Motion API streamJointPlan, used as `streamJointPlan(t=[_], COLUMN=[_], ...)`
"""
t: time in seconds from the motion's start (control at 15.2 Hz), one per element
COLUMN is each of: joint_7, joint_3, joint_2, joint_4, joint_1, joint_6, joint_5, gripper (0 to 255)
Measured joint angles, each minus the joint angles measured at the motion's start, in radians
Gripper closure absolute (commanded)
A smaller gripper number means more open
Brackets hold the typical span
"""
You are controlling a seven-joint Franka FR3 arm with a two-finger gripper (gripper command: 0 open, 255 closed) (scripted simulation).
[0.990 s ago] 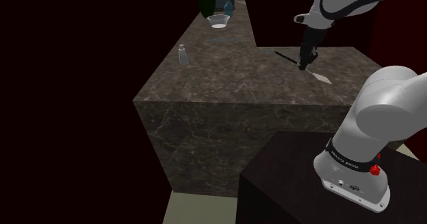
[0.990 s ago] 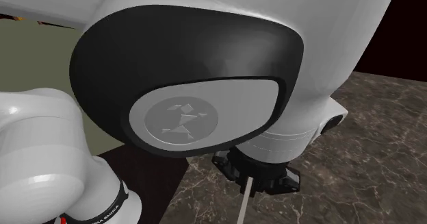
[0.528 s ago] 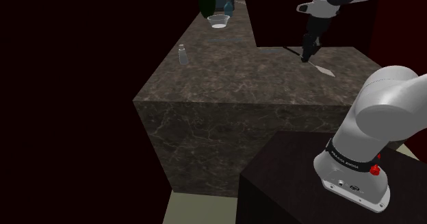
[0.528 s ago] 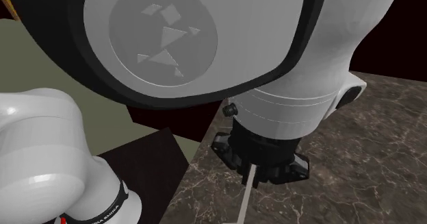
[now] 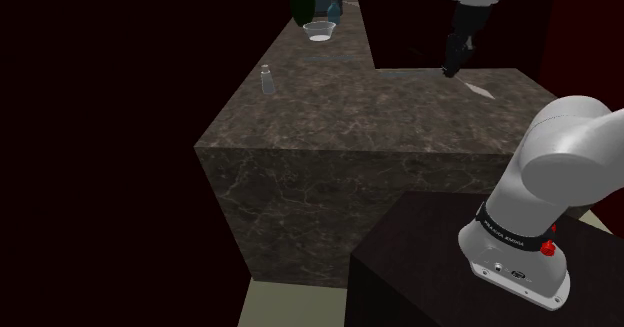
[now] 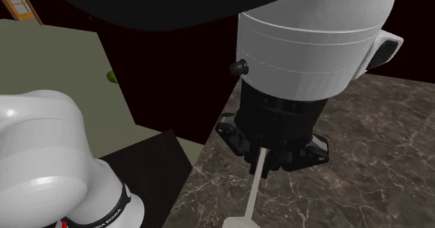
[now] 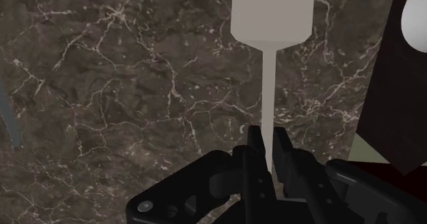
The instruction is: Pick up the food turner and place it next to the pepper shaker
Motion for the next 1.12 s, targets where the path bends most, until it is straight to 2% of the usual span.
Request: streamJointPlan(t=[0.4, 0.79, 1.12], joint_7=[0.005, 0.078, 0.117], joint_3=[0.025, 0.049, 0.055], joint_2=[0.017, 0.173, 0.336], joint_4=[0.072, 0.142, 0.252], joint_1=[0.019, 0.117, 0.201], joint_6=[-0.056, 0.023, 0.069], joint_5=[0.028, 0.101, 0.173], gripper=[255, 255, 255])
